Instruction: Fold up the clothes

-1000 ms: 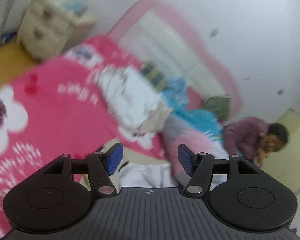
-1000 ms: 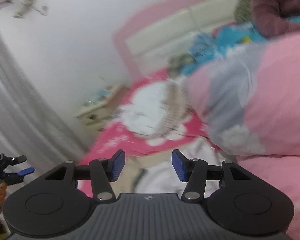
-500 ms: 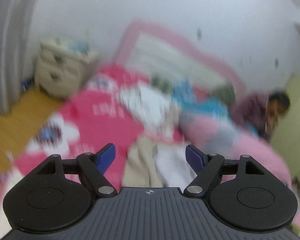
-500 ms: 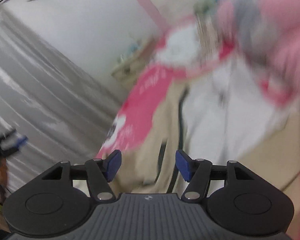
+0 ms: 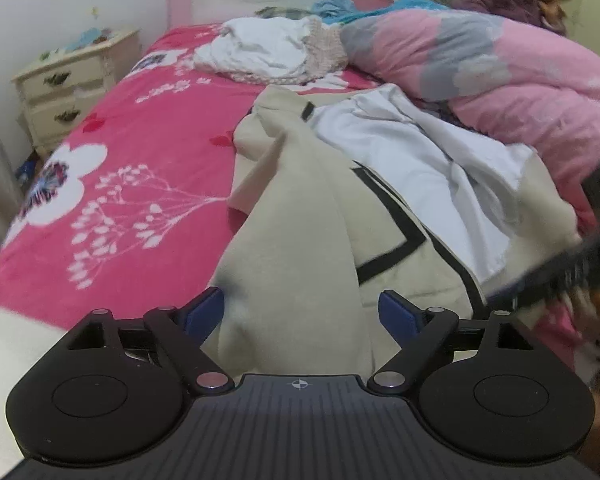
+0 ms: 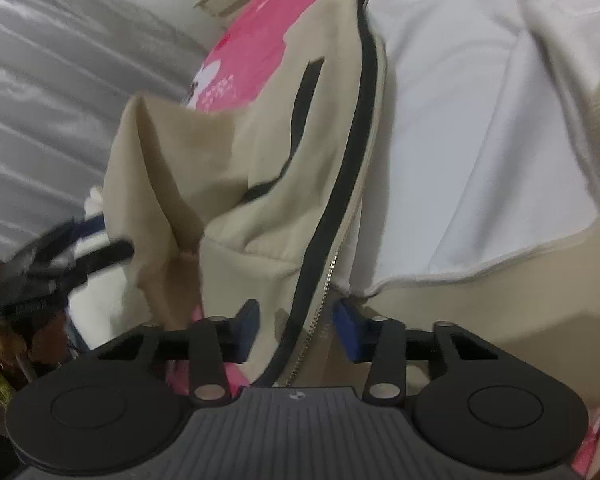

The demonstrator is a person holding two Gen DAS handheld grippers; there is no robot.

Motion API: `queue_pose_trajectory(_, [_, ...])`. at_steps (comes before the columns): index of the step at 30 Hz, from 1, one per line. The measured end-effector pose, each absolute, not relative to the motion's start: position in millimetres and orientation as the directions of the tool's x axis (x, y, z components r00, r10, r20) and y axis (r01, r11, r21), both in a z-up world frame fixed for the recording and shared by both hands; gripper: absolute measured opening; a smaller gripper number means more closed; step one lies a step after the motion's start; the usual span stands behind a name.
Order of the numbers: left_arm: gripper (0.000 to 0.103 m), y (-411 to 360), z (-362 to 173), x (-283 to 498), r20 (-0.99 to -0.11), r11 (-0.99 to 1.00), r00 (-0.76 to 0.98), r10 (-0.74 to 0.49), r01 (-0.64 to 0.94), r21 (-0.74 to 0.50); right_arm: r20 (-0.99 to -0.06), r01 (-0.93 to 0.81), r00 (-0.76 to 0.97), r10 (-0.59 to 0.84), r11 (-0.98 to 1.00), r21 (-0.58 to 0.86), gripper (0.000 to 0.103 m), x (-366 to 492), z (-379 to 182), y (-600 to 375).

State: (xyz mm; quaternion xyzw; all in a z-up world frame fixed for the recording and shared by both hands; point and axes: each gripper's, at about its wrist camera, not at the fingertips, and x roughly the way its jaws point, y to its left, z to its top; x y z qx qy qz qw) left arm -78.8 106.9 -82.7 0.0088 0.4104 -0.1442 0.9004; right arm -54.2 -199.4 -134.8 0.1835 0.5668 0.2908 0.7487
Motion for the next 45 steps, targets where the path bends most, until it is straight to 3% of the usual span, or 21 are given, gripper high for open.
queue_pose_trajectory(1, [0.053,111.5,-81.8,-80.7,-0.745,0.962,0.62,-0.248,0.247,-0.115,-0.752,-0.24,0.183,0.634,0.77,0.591,0.03,-55.2,-136.4,-196.6])
queue_pose_trajectory(4, [0.018,126.1,-74.6,-89.5,-0.753,0.971,0.614,-0.236,0.188,-0.151,-0.76,-0.249,0.178,0.625,0.775,0.58,0.027,-59.4,-140.8,-194.6])
queue_pose_trajectory(7, [0.006,146.8,-54.0,-86.2,-0.741,0.96,0.615,-0.271,0.117,-0.254,-0.756,-0.241,0.181,0.629,0.774,0.586,0.027,-58.9,-139.8,-197.9])
queue_pose_trajectory(12, [0.005,213.7,13.3,-72.4,-0.666,0.924,0.705,-0.243,-0.042,-0.381,-0.749,-0.243,0.195,0.633,0.771,0.588,0.027,-59.5,-133.4,-200.4])
queue_pose_trajectory(17, [0.006,289.6,64.2,-44.0,-0.566,0.896,0.825,0.0,-0.252,-0.367,-0.734,-0.247,0.22,0.642,0.765,0.595,0.026,-58.4,-126.1,-203.4])
queue_pose_trajectory(19, [0.018,311.9,58.9,-20.6,-0.579,0.894,0.806,0.12,-0.342,-0.29,-0.732,-0.247,0.225,0.643,0.764,0.596,0.026,-58.1,-127.9,-203.9])
queue_pose_trajectory(21, [0.041,334.9,38.8,5.4,-0.639,0.873,0.742,0.202,-0.432,-0.225,-0.731,-0.241,0.23,0.643,0.765,0.597,0.025,-59.1,-129.9,-205.0])
queue_pose_trajectory(24, [0.043,368.1,2.8,23.3,-0.755,0.767,0.632,0.174,-0.568,-0.299,-0.724,-0.216,0.228,0.651,0.759,0.614,0.026,-62.1,-132.5,-208.1])
queue_pose_trajectory(26, [0.043,375.2,-2.7,17.6,-0.744,0.717,0.654,0.138,-0.584,-0.38,-0.716,-0.204,0.22,0.662,0.749,0.63,0.027,-62.1,-133.6,-208.8])
queue_pose_trajectory(29, [0.045,366.8,7.6,2.4,-0.696,0.72,0.71,0.107,-0.537,-0.438,-0.71,-0.214,0.21,0.672,0.74,0.637,0.028,-62.8,-134.3,-208.7])
queue_pose_trajectory(33, [0.047,315.7,26.3,-23.2,-0.666,0.797,0.74,-0.098,-0.342,-0.498,-0.715,-0.254,0.195,0.671,0.739,0.624,0.023,-65.9,-134.4,-200.9])
queue_pose_trajectory(43, [0.05,156.2,-51.2,-113.4,-0.787,0.921,0.494,-0.369,0.077,-0.383,-0.735,-0.259,0.164,0.658,0.748,0.611,0.024,-83.9,-137.1,-191.2])
queue_pose_trajectory(45, [0.05,136.8,-65.1,-127.1,-0.803,0.92,0.455,-0.386,0.119,-0.374,-0.736,-0.285,0.191,0.649,0.755,0.591,0.017,-89.5,-133.8,-188.3])
